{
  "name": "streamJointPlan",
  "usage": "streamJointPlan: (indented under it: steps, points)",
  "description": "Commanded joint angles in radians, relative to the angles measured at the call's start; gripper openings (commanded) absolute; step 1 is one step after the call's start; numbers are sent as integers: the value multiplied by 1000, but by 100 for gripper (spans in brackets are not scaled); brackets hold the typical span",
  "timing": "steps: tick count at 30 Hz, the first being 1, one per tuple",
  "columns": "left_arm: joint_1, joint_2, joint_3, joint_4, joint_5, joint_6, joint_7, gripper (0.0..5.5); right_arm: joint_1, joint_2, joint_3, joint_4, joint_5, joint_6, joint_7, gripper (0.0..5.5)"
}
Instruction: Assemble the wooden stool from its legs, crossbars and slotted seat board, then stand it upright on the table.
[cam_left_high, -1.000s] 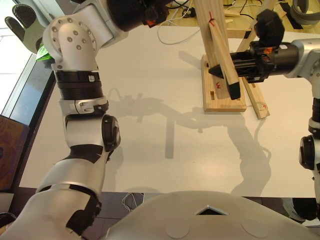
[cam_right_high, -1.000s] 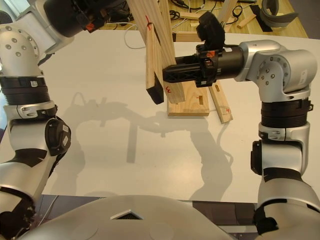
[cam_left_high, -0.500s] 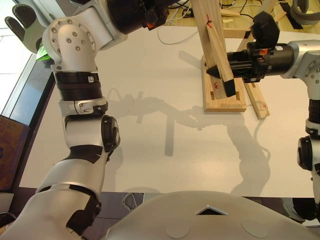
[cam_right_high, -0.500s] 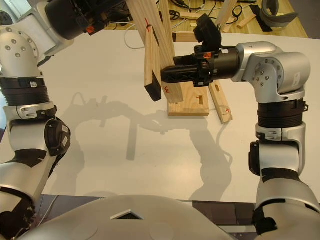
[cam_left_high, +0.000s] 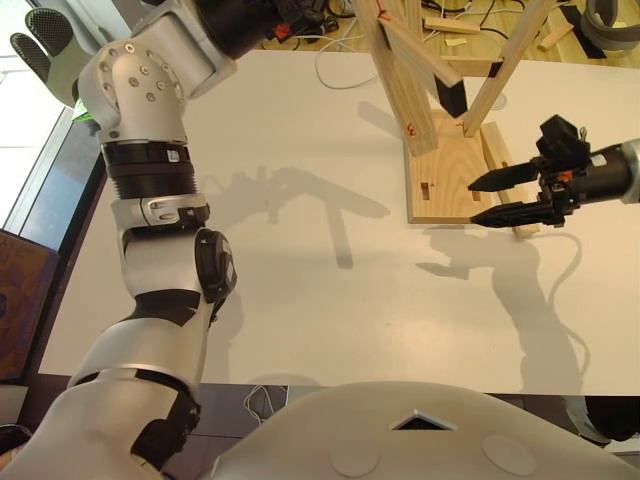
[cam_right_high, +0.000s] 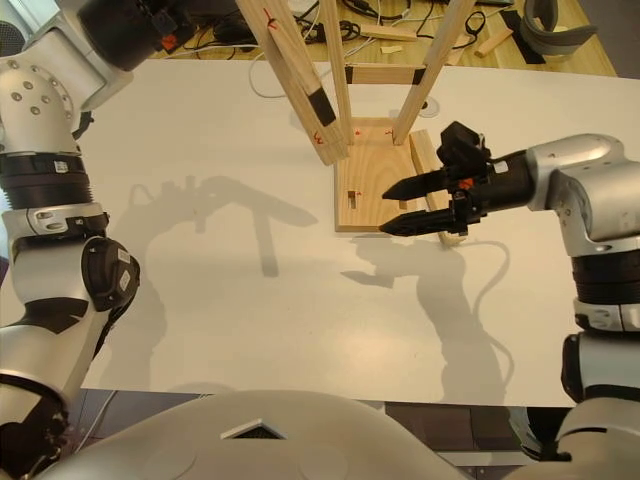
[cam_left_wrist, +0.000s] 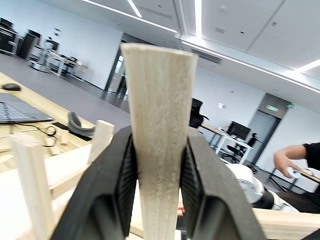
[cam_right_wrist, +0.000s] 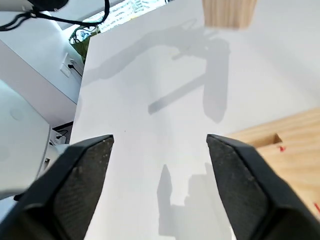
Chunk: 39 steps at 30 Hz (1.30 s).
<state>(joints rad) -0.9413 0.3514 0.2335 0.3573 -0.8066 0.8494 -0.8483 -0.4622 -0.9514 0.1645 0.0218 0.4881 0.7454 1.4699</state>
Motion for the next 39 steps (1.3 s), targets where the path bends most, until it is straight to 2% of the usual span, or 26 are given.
streamJointPlan:
  steps: [1,10,17,24,32,39]
  points:
    - [13,3,12,-25,34,-30,58,102,91,-70,-42,-6,-56,-62,-37,266]
    - [90,-63,30,-156,27,-14,229,102,159,-74,91,314,-470,-560,-212,134]
    - [161,-158,-19,-324,60,23,466,102,35,72,173,601,-659,-775,-364,4]
    - [197,-182,-61,-413,148,-4,612,102,-50,170,189,775,-694,-872,-390,0]
    - [223,-267,-95,-519,239,-98,749,102,-90,226,141,702,-570,-809,-209,0]
    - [260,-289,-134,-578,286,-109,784,102,-144,271,120,770,-579,-828,-239,0]
